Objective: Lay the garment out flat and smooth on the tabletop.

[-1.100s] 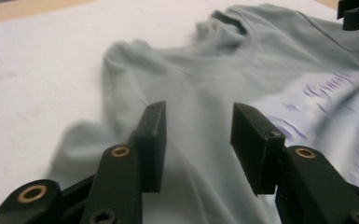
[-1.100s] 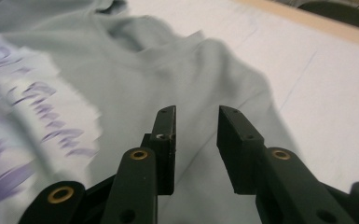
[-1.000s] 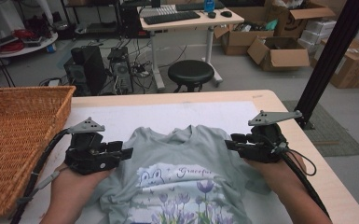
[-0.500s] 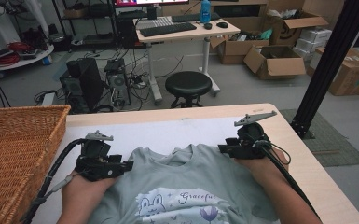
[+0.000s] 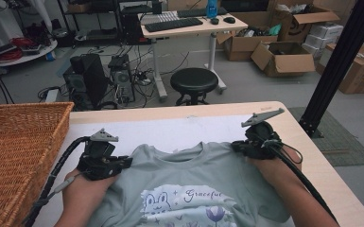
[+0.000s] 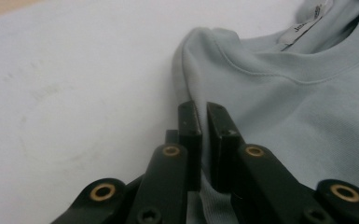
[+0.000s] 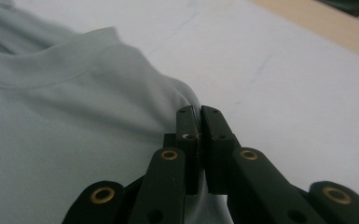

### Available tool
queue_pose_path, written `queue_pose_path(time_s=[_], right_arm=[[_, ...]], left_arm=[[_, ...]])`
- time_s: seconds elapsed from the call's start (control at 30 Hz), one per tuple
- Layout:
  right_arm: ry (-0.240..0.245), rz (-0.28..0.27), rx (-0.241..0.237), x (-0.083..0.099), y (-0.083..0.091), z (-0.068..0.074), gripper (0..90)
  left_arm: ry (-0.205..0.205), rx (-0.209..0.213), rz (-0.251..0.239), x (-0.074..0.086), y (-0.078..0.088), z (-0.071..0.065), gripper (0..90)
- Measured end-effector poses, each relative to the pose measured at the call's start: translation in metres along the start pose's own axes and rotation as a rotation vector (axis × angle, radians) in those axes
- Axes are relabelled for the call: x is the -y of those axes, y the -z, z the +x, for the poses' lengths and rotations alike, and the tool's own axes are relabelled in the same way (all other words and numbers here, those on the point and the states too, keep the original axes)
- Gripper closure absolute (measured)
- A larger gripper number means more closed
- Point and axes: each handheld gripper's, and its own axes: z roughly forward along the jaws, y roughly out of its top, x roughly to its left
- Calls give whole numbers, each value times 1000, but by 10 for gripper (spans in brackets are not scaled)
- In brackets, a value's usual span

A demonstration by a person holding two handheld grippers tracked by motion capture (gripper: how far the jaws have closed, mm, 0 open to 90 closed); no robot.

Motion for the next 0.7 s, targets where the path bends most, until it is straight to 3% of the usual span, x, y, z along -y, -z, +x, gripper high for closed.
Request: queue_pose_path(time_s=[0.27, 0.43, 0.57, 0.7], right_arm=[[-16, -66, 87, -9, 7, -23, 868], [-33, 2, 61, 0, -9, -23, 846], [-41, -9, 61, 1, -10, -22, 711], [-37, -40, 63, -5, -4, -17, 686]], left_arm=[[-34, -20, -25, -21, -11, 4, 851], [-15, -18, -11, -18, -23, 5, 832], [-4, -17, -3, -17, -23, 6, 705], [14, -14, -16, -18, -18, 8, 588]])
